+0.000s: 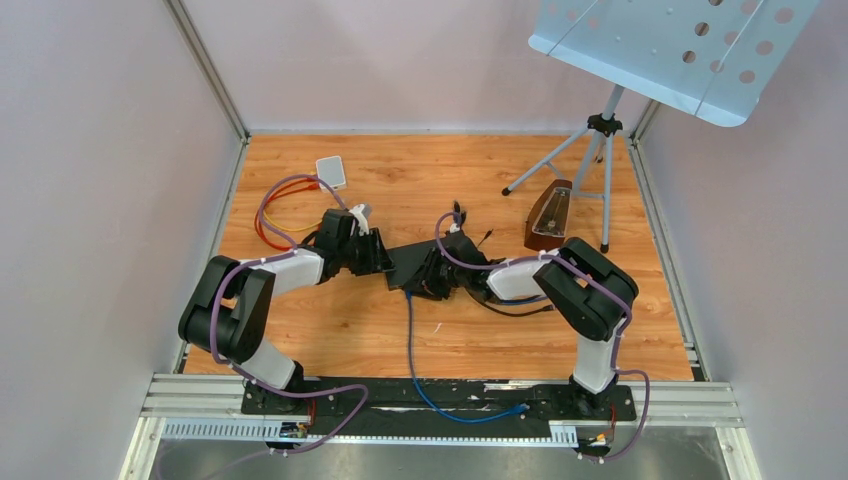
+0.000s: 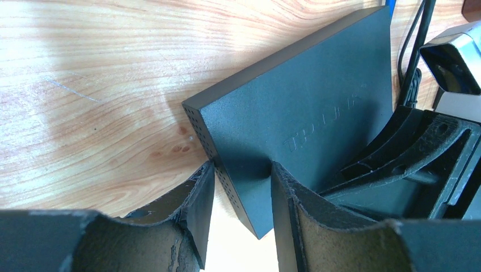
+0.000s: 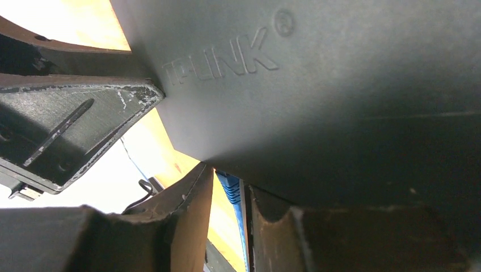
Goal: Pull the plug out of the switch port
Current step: Pull the connector from the switch port.
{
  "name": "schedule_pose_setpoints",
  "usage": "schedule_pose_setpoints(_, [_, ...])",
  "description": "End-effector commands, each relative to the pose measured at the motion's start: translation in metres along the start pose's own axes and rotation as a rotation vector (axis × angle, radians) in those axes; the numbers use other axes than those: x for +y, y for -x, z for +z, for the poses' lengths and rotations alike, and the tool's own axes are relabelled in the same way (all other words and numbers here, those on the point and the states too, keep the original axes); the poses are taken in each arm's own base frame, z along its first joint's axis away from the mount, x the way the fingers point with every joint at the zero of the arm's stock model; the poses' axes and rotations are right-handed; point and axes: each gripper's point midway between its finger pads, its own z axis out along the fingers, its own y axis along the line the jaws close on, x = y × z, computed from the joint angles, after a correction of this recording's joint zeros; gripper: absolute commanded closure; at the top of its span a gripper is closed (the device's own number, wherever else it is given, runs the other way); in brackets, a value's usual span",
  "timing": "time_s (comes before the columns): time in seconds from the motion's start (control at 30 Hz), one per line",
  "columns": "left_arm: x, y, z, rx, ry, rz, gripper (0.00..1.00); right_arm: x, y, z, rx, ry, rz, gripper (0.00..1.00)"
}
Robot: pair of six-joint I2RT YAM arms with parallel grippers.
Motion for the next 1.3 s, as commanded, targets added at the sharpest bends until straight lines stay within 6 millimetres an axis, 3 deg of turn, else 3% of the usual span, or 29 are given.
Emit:
schedule_pose_setpoints(0.0, [-0.002,-0.019,0.001,0.062,-0.019,0.003,0.53,-0.051,0.003,0.013,-0.033,-0.163,0.061,0.78])
schedule_pose_setpoints(0.23, [-0.002,-0.020,0.001,0.062,-0.020,0.002,0.54,-0.045,0.004,0.012,-0.005,-0.152,-0.034,1.00])
schedule_pose_setpoints(0.47, [-0.002,-0.018,0.000,0.056,-0.016,0.000,0.53,-0.033,-0.010,0.008,0.099,-0.100,-0.154,1.00])
schedule_pose_setpoints(0.53, [-0.002,-0.018,-0.001,0.056,-0.016,-0.001,0.53,-0.036,-0.013,0.006,0.118,-0.119,-0.166,0.94])
schedule_pose_setpoints(0.63, [-0.003,-0.018,-0.001,0.056,-0.015,0.002,0.53,-0.042,-0.009,0.003,0.110,-0.135,-0.143,0.77])
schedule_pose_setpoints(0.73, [-0.002,-0.018,-0.001,0.057,-0.015,0.002,0.53,-0.043,0.002,0.003,0.084,-0.141,-0.078,0.69])
schedule_pose_setpoints(0.93, [-0.003,-0.018,-0.001,0.057,-0.015,0.001,0.54,-0.042,0.018,0.003,0.002,-0.096,0.081,0.69])
schedule_pose_setpoints(1.27, [-0.002,-0.019,-0.001,0.060,-0.015,0.003,0.54,-0.057,0.020,0.003,-0.055,-0.106,0.191,0.68])
